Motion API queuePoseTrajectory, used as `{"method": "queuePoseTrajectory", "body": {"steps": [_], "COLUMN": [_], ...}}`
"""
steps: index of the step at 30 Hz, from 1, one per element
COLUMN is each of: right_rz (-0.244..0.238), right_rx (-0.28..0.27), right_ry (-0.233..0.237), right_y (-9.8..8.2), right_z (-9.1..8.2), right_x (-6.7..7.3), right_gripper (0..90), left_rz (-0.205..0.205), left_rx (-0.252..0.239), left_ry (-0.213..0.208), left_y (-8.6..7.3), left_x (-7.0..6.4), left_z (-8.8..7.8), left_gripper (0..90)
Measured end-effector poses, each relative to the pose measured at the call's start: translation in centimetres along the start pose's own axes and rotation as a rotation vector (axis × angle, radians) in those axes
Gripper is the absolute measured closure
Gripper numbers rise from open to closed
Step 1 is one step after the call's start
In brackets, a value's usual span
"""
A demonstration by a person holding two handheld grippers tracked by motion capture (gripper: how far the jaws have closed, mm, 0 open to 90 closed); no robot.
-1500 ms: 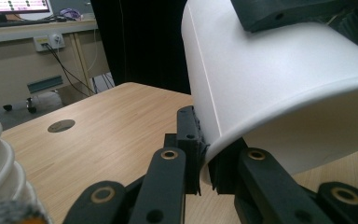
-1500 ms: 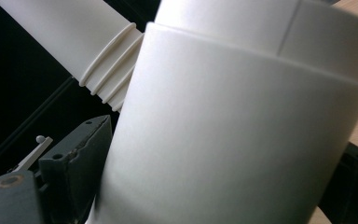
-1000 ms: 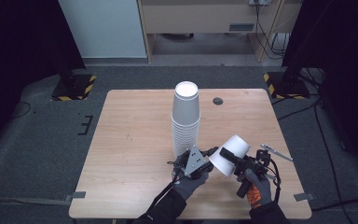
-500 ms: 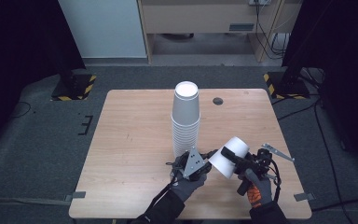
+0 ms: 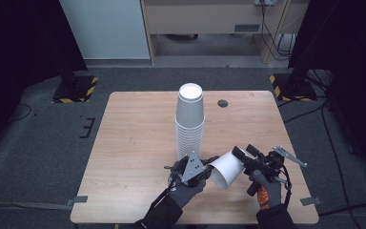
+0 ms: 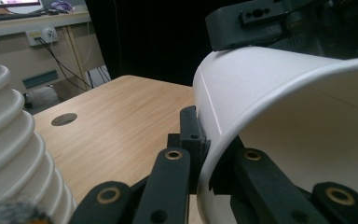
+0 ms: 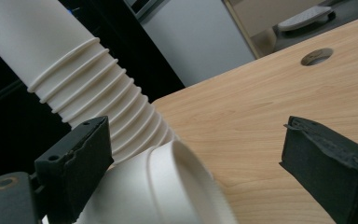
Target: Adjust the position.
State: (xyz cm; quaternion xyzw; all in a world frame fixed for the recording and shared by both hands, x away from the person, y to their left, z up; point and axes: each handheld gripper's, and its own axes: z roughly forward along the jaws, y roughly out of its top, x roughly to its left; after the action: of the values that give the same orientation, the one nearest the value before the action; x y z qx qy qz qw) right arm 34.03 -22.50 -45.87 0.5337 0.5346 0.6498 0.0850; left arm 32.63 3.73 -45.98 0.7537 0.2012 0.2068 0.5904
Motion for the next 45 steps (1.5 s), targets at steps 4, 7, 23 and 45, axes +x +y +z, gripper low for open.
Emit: {"method": "queuePoseTrajectory", "body": {"steps": [4,7,23,45], "right_rz": [-0.038,-0.034,-0.217,-0.442], "right_rx": [-0.013,-0.028,-0.03,0.093], "right_ry": [-0.03,-0.045,-0.172,-0.289], "right_y": [0.2,0.5,1.3,0.7], "right_z": [-0.2,-0.4,-1.0,-0.9], "right_x": [-0.2,-0.5,-1.2,-2.3], "right_gripper": [9.6,10.5,11.6,11.4], "left_rz": [-0.006,-0.031,-0.042,-0.116], "left_rx": [0.013,0.019,0.069,0.108], "left_ry": [-0.009,-0.004,-0.011,0.024], "left_y": [0.1,0.1,-0.1,-2.3], "left_x": [0.2,0.4,1.6,4.0], "left_z": [-0.6,-0.9,-4.1,-9.3], "left_gripper": [85.9,86.0,86.0,86.0]}}
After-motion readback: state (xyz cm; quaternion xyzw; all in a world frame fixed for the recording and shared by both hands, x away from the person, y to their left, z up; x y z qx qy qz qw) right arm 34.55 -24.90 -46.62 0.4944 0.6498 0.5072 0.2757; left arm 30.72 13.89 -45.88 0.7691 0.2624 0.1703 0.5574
